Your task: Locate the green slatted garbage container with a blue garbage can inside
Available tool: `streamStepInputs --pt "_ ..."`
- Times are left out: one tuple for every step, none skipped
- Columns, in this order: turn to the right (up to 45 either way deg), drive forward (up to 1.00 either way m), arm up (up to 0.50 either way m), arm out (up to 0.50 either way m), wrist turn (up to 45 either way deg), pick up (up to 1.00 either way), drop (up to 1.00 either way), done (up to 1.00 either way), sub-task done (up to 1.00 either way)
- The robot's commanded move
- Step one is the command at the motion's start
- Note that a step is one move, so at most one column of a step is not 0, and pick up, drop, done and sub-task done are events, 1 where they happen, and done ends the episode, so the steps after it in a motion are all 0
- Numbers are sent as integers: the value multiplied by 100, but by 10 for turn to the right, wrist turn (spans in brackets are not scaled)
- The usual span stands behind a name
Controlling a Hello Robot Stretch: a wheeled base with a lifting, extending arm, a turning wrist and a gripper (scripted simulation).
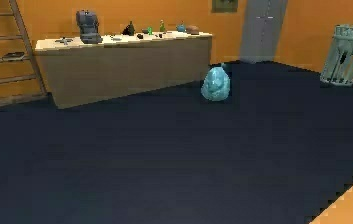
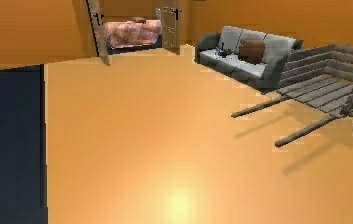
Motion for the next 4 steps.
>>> streamStepInputs --pt "420 0 0 0 0 0 0 0 0" --pt "0 100 0 0 0 0 0 0 0" --pt "0 100 0 0 0 0 0 0 0" --pt "0 100 0 0 0 0 0 0 0"
